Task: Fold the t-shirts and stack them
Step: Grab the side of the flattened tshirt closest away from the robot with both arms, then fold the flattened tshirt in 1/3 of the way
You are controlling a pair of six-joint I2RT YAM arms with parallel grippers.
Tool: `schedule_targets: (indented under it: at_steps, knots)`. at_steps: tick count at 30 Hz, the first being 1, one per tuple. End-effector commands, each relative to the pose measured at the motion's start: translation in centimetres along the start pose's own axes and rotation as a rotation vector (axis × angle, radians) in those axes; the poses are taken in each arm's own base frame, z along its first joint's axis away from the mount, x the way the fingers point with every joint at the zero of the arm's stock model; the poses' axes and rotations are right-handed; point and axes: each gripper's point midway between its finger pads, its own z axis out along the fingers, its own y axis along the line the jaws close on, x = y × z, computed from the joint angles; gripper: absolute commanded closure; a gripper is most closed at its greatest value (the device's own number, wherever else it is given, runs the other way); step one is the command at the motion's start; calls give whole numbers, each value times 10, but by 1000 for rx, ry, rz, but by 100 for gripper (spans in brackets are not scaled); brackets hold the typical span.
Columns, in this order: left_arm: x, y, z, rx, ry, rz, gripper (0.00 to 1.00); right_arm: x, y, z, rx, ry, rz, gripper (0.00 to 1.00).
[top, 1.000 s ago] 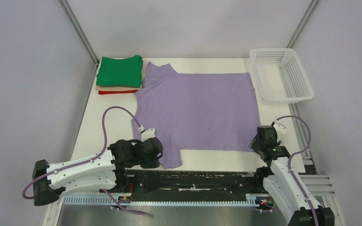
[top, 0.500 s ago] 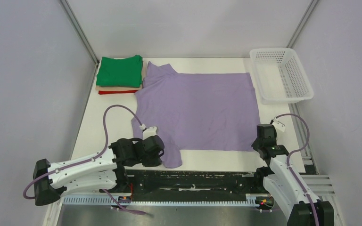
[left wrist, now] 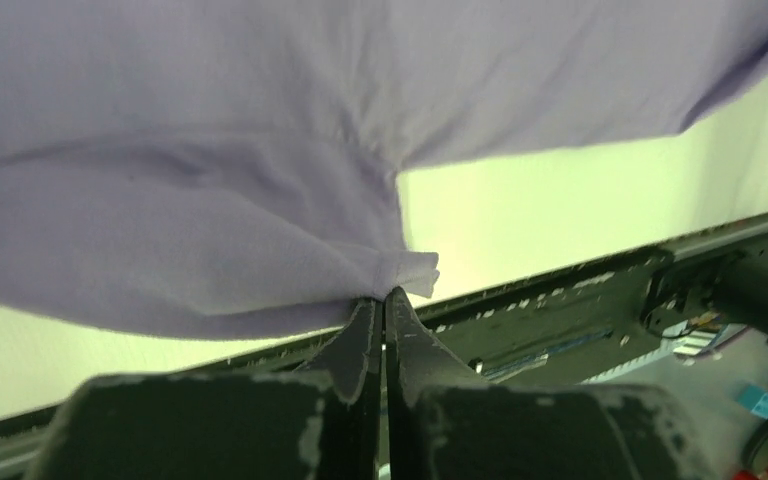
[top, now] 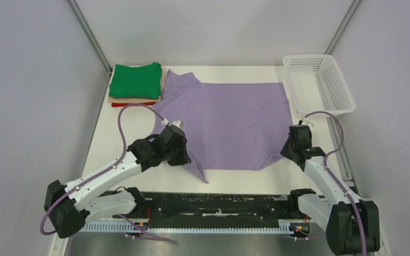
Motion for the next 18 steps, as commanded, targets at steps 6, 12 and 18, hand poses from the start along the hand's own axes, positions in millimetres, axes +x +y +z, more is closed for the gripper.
schedule_targets:
  at_steps: [6,12,18]
  knots:
    - [-101,-14,-1,45,-185,40,98,-69,41,-1,-80,-103,-27,98]
    - [-144,14,-8,-46,-312,9,98,-97,46,0,-42,-143,-42,97]
    - [-179,27,-25,-100,-437,7,98,-117,50,1,-19,-177,-42,96]
